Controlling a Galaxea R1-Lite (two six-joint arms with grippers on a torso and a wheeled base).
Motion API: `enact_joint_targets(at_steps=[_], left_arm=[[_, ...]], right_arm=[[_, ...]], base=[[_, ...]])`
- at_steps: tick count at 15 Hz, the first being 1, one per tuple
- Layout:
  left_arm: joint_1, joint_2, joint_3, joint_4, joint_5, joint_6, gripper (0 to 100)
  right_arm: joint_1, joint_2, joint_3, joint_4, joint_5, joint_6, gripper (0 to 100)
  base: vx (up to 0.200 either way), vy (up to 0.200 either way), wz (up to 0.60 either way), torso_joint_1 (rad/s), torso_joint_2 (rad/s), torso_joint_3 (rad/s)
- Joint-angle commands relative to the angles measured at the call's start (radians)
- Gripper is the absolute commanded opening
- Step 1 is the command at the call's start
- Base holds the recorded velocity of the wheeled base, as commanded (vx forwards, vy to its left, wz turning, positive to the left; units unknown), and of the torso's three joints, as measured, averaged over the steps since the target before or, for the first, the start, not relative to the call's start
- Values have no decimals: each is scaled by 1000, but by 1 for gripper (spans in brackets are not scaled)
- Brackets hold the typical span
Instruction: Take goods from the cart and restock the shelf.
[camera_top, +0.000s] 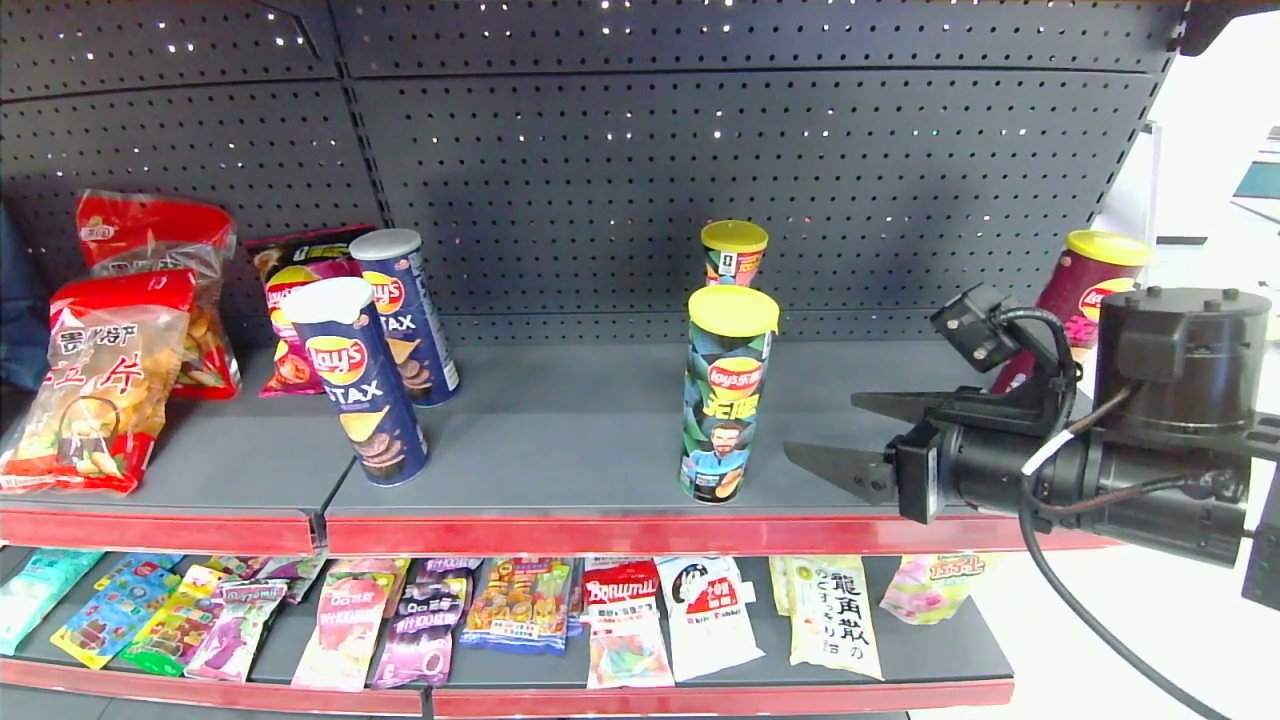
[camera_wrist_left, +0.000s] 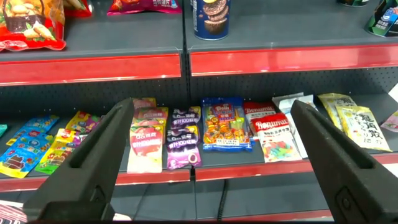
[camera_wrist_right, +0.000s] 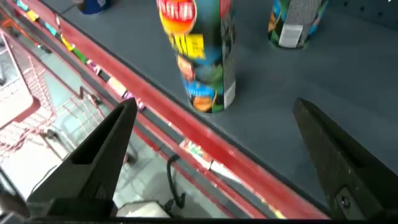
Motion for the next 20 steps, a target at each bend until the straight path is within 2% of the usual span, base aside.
enact_joint_targets(at_steps=[1,3,7,9,10,11,12,14,17,20], left_arm=[[0,3,0,0,0,0,100],[0,3,0,0,0,0,100],[0,3,0,0,0,0,100],[0,3,0,0,0,0,100],[0,3,0,0,0,0,100],[0,3,0,0,0,-1,100],[0,3,0,0,0,0,100],[0,3,0,0,0,0,100],[0,3,0,0,0,0,100],[0,3,0,0,0,0,100]], right_arm=[[20,32,-7,-5,-13,-2,100],[49,37,13,-4,-16,-2,100],[47,28,38,-4,-17,-3,100],[26,-112,136,6,-14,-3,100],[23,-232,227,10,-16,-5,100],[-16,-321,247,52,-19,-5,100],[-132,-423,254,139,-4,-15,100],[-284,-600,308,257,16,-49,100],[-330,-885,494,265,16,-52,100],[-375,-1127,589,300,-86,-51,100]], base=[[0,0,0,0,0,0],[0,0,0,0,0,0],[0,0,0,0,0,0],[0,0,0,0,0,0],[0,0,0,0,0,0],[0,0,0,0,0,0],[0,0,0,0,0,0],[0,0,0,0,0,0],[0,0,0,0,0,0],[0,0,0,0,0,0]])
